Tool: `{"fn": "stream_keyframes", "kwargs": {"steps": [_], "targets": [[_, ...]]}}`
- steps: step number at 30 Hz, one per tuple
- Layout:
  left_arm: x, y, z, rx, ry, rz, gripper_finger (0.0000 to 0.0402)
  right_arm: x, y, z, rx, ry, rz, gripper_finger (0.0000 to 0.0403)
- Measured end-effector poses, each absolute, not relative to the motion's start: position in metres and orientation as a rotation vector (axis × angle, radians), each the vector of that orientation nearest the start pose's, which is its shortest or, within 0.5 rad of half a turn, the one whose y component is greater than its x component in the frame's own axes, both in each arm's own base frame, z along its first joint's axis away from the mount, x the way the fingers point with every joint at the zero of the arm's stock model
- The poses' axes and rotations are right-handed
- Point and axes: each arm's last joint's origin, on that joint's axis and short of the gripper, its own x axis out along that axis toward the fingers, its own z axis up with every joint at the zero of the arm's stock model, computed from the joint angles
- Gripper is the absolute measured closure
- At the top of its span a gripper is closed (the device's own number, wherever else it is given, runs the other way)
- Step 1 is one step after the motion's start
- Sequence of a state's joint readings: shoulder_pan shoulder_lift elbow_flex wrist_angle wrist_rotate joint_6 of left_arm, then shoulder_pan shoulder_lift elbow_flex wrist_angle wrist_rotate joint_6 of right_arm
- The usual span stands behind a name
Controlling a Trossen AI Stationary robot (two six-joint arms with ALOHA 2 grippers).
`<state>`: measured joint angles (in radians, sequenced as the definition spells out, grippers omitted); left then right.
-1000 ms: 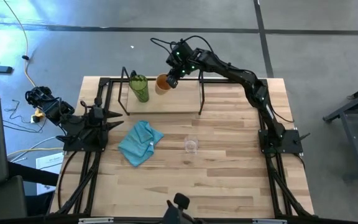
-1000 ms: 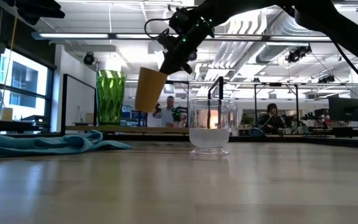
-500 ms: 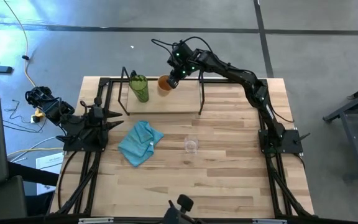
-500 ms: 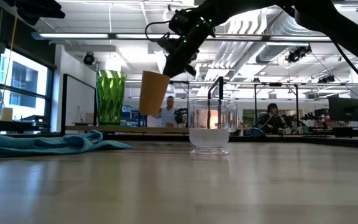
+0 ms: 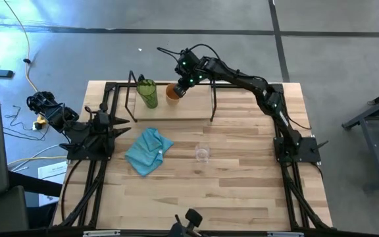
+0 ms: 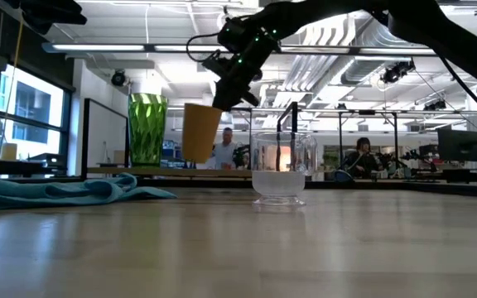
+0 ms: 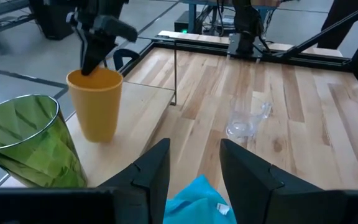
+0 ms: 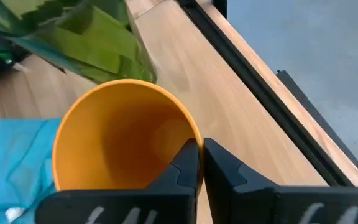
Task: Stack small to large cups/mugs on shelf
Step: Put the yellow cup on the shelf
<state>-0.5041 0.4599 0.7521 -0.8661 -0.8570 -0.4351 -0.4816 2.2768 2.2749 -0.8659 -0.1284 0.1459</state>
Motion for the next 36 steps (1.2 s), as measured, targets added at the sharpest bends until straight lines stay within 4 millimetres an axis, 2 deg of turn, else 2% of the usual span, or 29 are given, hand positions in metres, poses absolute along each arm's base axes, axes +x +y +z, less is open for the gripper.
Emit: {"fn": "stream_keyframes", "kwargs": {"steps": [36], "targets": [[0.074, -0.016, 0.2994, -0.059, 0.384, 0.428, 0.0273, 0.4406, -0.2275, 0.2852, 0.406, 0.862, -0.389, 0.0398]]}}
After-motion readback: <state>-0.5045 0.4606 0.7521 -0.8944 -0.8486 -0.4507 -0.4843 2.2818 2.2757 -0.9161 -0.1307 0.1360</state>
